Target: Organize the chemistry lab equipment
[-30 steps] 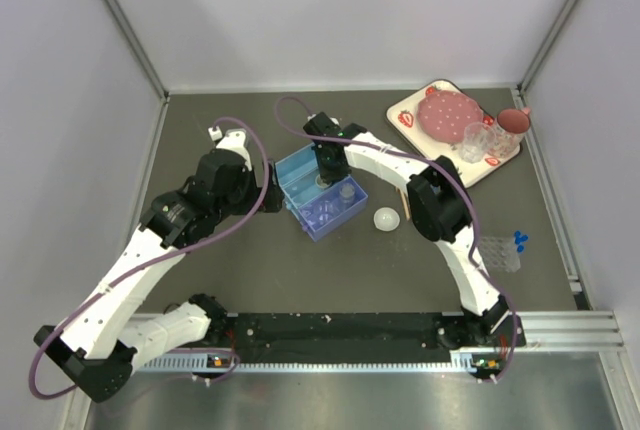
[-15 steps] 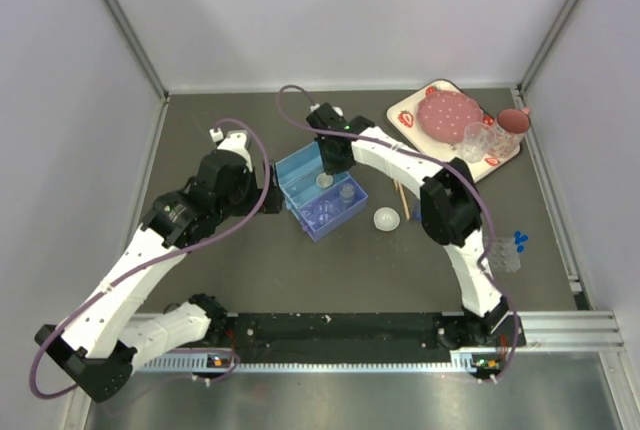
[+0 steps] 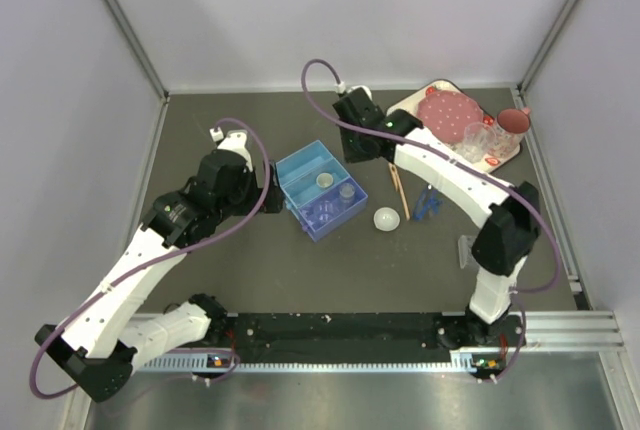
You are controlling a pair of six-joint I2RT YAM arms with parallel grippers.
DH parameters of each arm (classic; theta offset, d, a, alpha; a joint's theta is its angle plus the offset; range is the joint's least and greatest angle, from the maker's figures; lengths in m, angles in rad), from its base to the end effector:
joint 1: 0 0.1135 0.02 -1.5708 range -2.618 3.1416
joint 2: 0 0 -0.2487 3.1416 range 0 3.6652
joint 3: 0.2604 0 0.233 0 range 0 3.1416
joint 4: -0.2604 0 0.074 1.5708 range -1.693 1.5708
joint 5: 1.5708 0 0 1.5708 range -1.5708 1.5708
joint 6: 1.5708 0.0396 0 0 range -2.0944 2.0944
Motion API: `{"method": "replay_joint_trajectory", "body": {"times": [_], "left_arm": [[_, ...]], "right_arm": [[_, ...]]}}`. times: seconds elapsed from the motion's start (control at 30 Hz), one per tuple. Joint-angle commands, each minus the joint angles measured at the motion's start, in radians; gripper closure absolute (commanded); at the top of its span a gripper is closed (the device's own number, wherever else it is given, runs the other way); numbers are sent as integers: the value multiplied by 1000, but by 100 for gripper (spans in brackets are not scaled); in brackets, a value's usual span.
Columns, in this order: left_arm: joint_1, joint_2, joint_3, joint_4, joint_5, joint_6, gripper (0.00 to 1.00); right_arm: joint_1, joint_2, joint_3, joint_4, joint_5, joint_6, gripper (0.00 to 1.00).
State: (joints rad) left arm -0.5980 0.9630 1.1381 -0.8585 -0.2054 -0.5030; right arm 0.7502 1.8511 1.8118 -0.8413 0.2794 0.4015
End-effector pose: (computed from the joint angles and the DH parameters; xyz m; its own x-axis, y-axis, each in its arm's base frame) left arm 0.1506 -0.0928 0.3447 -0.6599 -0.1215 -0.7415 0.1168 0.9583 -0.2610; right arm 0.2909 0.2562 0.3172 -0.7252 -0.1623 -0.6692 -0.2645 0.9629 0.0531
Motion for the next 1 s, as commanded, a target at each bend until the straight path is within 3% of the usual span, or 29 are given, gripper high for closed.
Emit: {"method": "replay_joint_trajectory", "body": {"times": [0.0,0.27,0.43,0.7,0.97], "left_arm": [[4,-3,0,50,6,-9,1],[4,6,-1,62,26,-11,1],[4,-4,-5,75,66,-9,1],[4,-21,-27,116,133,4,1],[4,-41,-63,147,175,4,1]], "right_arm": [[11,-166,-130,-24,69,2,78],[-2,-442,-459,8,55,134,76],[-6,-613,-710,76,14,298,76],[-5,-701,-934,143,23,442,76],[-11,-737,-1101,321,15,554,74]]}}
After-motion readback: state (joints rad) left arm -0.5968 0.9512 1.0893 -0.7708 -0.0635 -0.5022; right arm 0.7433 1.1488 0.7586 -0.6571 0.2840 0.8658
